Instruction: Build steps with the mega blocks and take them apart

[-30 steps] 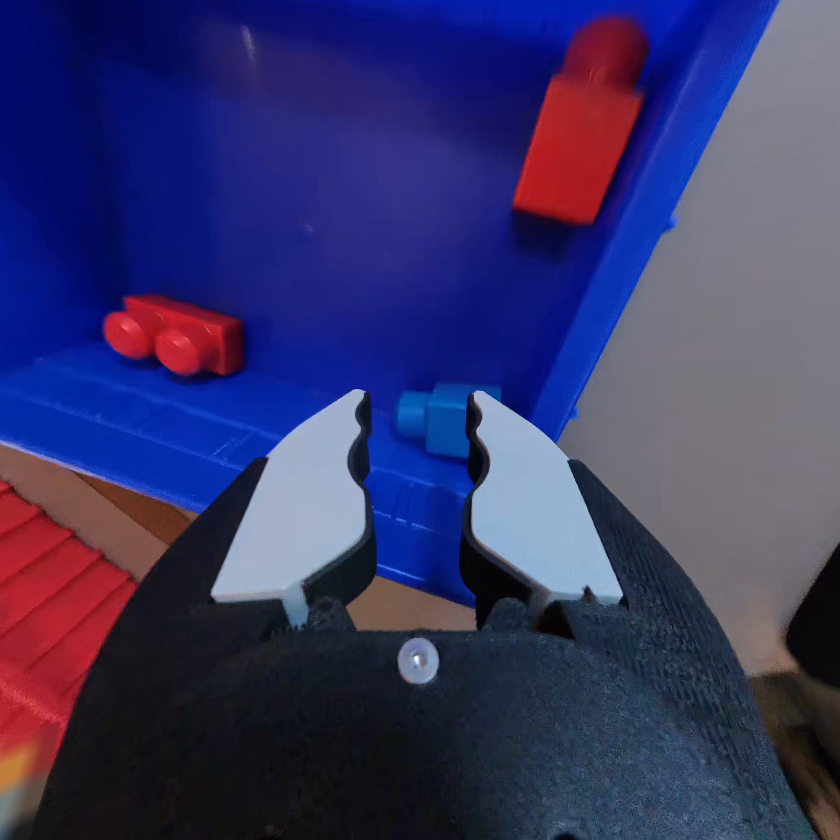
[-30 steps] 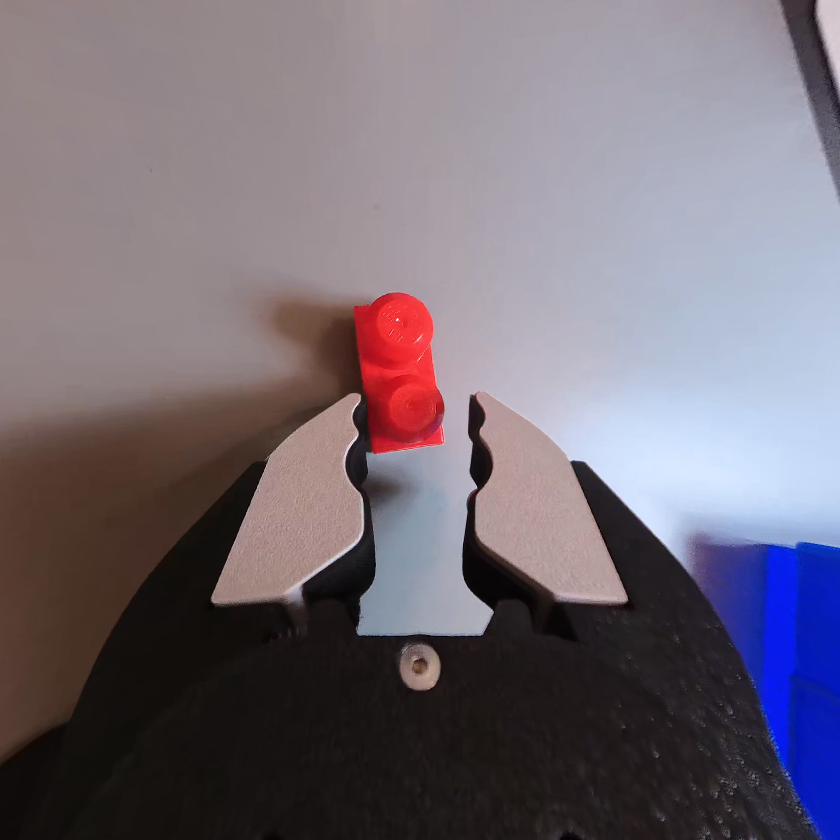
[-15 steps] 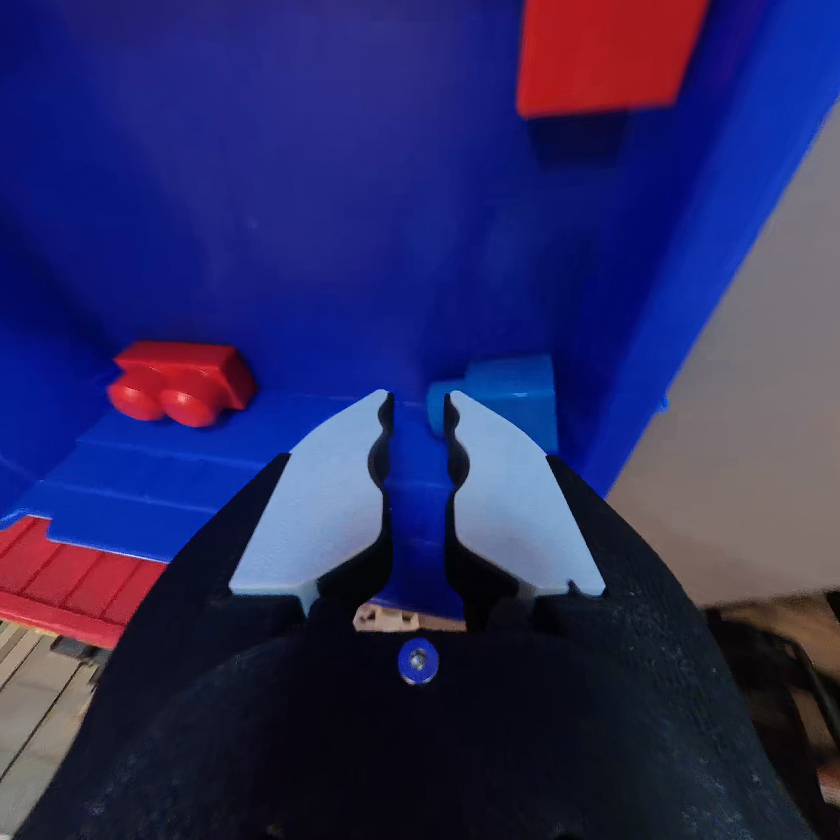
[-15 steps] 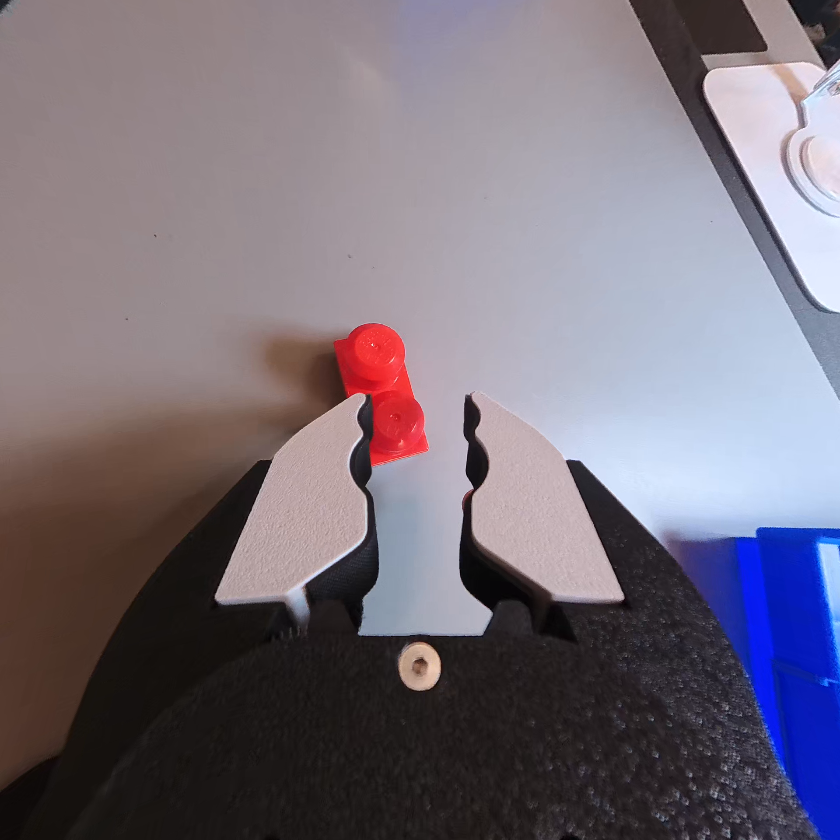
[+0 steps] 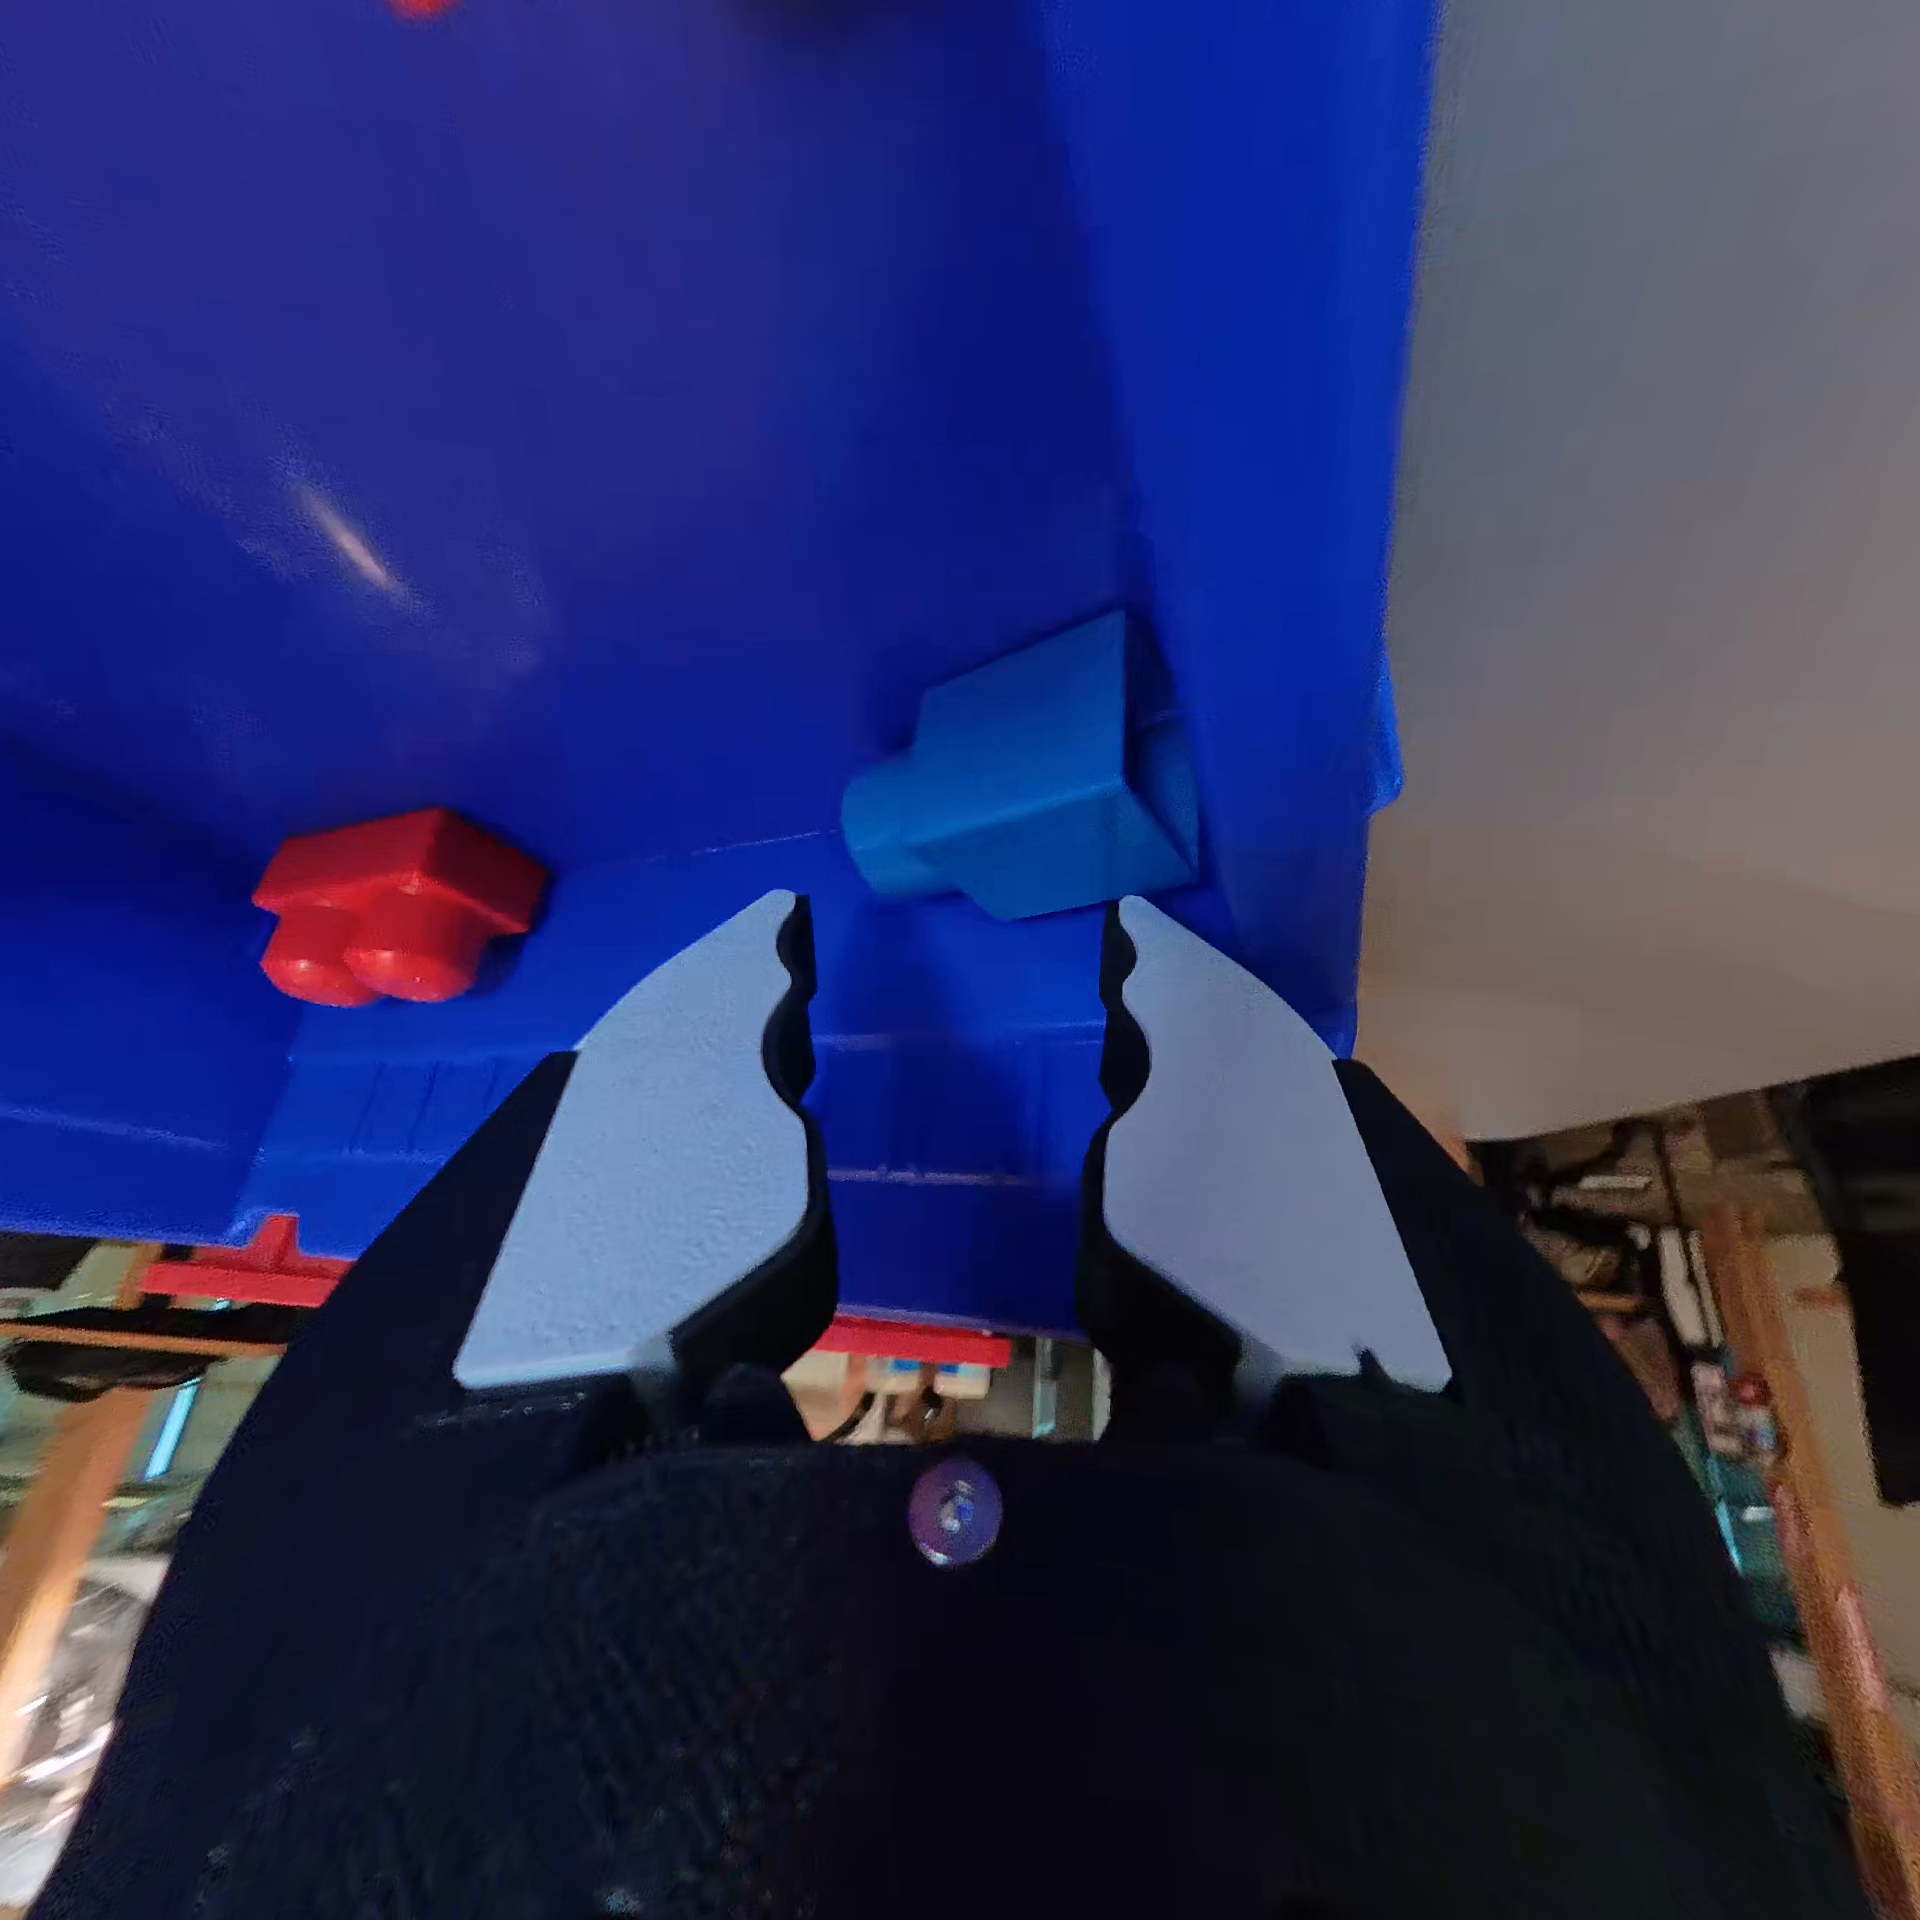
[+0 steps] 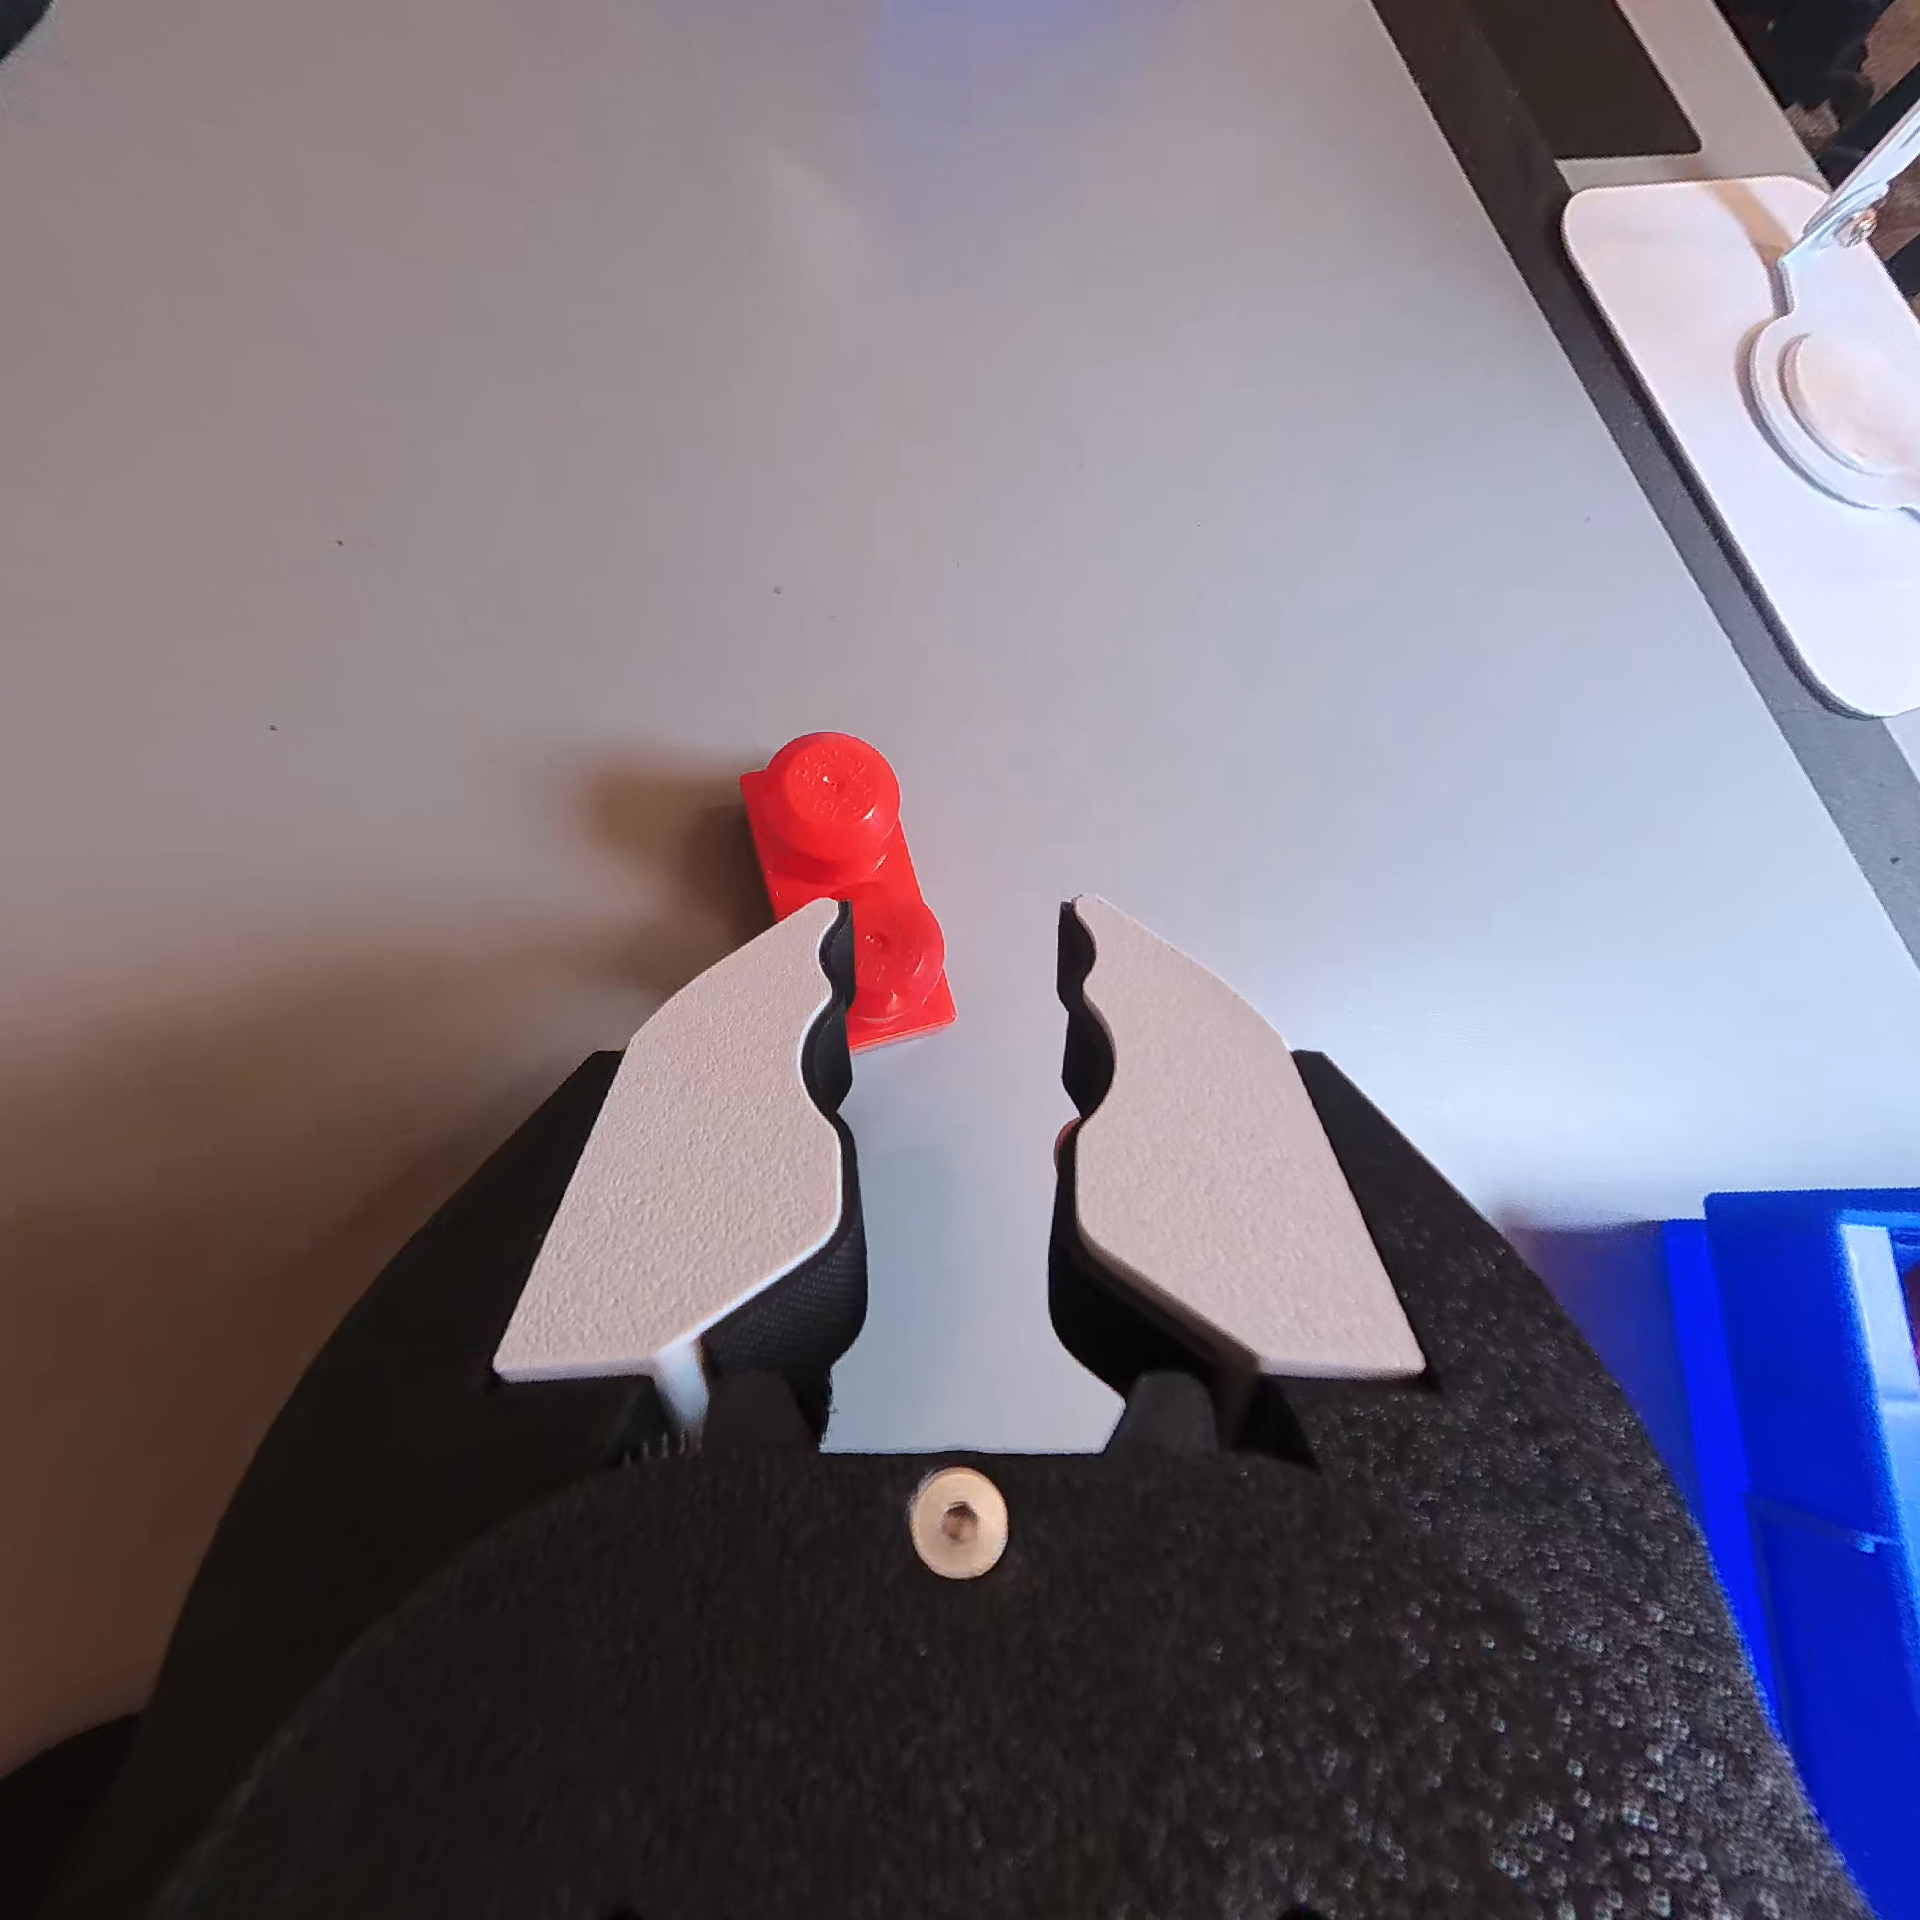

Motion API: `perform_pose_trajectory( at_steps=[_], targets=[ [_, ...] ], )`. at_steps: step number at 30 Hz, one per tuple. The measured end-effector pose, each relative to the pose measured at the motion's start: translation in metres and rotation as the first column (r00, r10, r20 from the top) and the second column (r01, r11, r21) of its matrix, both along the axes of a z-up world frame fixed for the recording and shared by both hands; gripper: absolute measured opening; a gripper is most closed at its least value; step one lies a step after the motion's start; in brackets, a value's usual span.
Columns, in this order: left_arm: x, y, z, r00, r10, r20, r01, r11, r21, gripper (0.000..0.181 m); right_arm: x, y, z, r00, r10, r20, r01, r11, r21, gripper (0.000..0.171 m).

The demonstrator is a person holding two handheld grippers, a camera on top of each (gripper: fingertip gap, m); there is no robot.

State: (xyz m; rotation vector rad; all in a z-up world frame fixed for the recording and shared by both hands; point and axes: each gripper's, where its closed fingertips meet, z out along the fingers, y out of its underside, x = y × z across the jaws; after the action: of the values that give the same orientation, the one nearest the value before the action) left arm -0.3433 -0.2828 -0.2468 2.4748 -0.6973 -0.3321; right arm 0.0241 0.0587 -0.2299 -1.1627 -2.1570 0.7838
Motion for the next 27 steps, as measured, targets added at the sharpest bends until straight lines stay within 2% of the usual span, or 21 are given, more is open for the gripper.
perform_pose_trajectory(
  at_steps=[1, 3, 6, 7, 10, 15, 19, 21, 24, 26, 27],
  targets=[
    [0.000, -0.001, -0.002, 1.000, -0.030, -0.006, 0.030, 0.999, -0.037, 0.051, 0.000, 0.000, 0.000, 1.000, 0.000, -0.001, 0.000, 1.000, 0.000, 0.037],
    [0.001, 0.007, -0.005, 0.999, -0.053, 0.005, 0.053, 0.999, -0.011, 0.046, 0.000, 0.001, 0.000, 1.000, -0.002, -0.006, 0.002, 1.000, -0.002, 0.037],
    [0.004, 0.035, -0.007, 0.999, -0.024, 0.049, 0.015, 0.985, 0.171, 0.045, -0.001, 0.003, 0.000, 1.000, -0.006, -0.007, 0.006, 1.000, -0.004, 0.037],
    [0.001, 0.048, -0.006, 0.999, -0.022, 0.041, 0.010, 0.967, 0.254, 0.037, -0.001, 0.003, 0.000, 1.000, -0.008, -0.007, 0.008, 1.000, -0.004, 0.037],
    [0.002, 0.067, -0.004, 0.996, 0.030, 0.081, -0.059, 0.921, 0.384, 0.042, -0.002, 0.004, 0.000, 1.000, -0.011, -0.010, 0.011, 1.000, -0.006, 0.036],
    [-0.001, 0.070, -0.016, 0.995, 0.012, 0.102, -0.054, 0.903, 0.425, 0.053, -0.002, 0.002, -0.001, 1.000, -0.002, -0.013, 0.002, 1.000, -0.008, 0.036],
    [-0.002, 0.071, -0.023, 0.992, 0.054, 0.112, -0.100, 0.885, 0.454, 0.039, -0.003, 0.002, 0.002, 1.000, -0.002, -0.025, 0.002, 1.000, -0.009, 0.036],
    [-0.005, 0.072, -0.011, 0.990, 0.095, 0.100, -0.132, 0.856, 0.500, 0.039, -0.003, 0.003, 0.004, 0.999, -0.008, -0.034, 0.007, 1.000, -0.014, 0.035],
    [-0.004, 0.081, 0.030, 0.992, 0.116, 0.059, -0.127, 0.775, 0.619, 0.039, -0.004, 0.005, 0.006, 0.999, -0.017, -0.040, 0.016, 0.999, -0.032, 0.035],
    [0.022, 0.096, 0.059, 0.993, 0.081, 0.082, -0.115, 0.722, 0.682, 0.039, -0.004, 0.006, 0.006, 0.999, -0.017, -0.040, 0.015, 0.999, -0.047, 0.036],
    [0.041, 0.103, 0.069, 0.993, 0.051, 0.105, -0.110, 0.718, 0.688, 0.038, -0.005, 0.005, 0.006, 0.999, -0.015, -0.039, 0.013, 0.999, -0.053, 0.036]
  ],
)
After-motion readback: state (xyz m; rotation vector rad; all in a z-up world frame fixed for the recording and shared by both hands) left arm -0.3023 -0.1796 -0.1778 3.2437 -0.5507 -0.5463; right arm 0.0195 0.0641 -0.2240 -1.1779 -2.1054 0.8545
